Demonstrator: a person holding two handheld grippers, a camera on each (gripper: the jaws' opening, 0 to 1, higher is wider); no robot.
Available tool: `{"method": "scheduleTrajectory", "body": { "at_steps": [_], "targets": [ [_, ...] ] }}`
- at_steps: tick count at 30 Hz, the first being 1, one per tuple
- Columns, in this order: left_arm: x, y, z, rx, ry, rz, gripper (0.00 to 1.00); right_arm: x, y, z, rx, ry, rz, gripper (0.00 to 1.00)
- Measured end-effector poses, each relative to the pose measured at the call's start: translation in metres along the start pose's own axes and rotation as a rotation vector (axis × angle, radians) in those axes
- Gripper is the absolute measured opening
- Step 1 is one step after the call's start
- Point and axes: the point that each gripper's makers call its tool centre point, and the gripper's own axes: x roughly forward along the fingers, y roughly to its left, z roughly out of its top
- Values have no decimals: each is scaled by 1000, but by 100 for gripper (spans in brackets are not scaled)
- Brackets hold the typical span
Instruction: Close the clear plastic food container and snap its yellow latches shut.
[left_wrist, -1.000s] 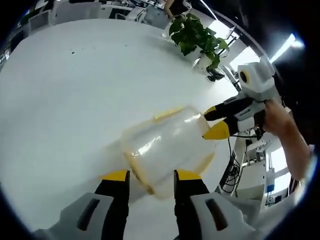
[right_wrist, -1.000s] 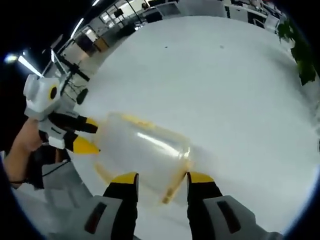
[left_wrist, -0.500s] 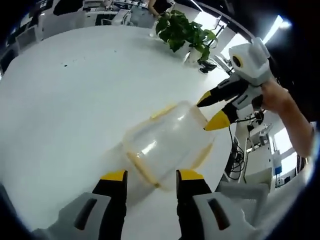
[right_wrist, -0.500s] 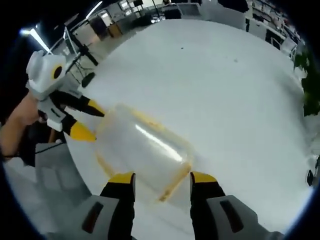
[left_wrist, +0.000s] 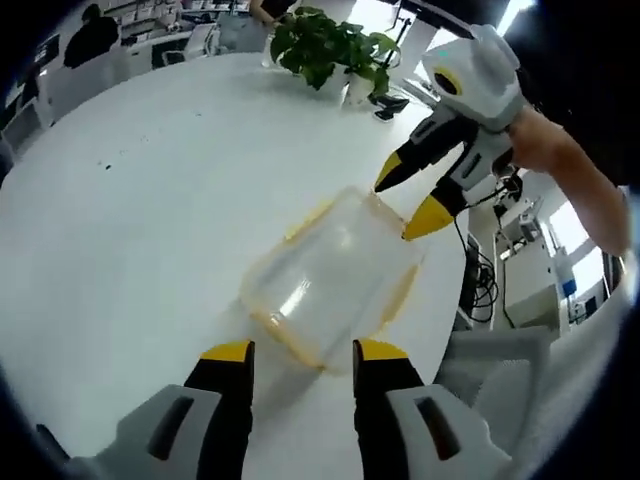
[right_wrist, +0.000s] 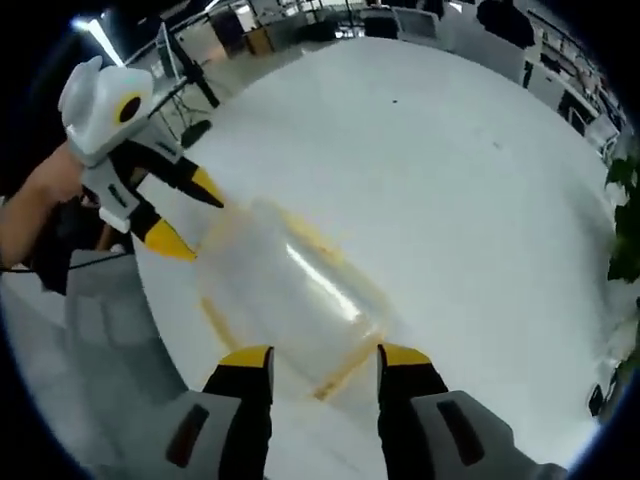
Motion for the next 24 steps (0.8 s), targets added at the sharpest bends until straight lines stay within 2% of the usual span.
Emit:
{"method": "scheduleTrajectory", "body": {
  "at_steps": [4,7,10,16,20,24],
  "targets": [
    [-1,0,4,42,6,-1,39,0,2,1,-17,9,7,39],
    [-1,-2,3,129,35,-20,38,-2,-1,2,-50,19,-3,38],
    [-1,0,3,179,61,-5,38,-3,-1,2,-69,31,-1,38],
    [-1,-2,5,226,68,-14,38,-4,-1,3,-145,48,-5,38],
    [-1,-8,4,309,87,-37,37,0,2,1,-219,66,0,38],
    [-2,-8,6,340,78,-34,36,1,6,0,-251,78,5,38]
  ]
}}
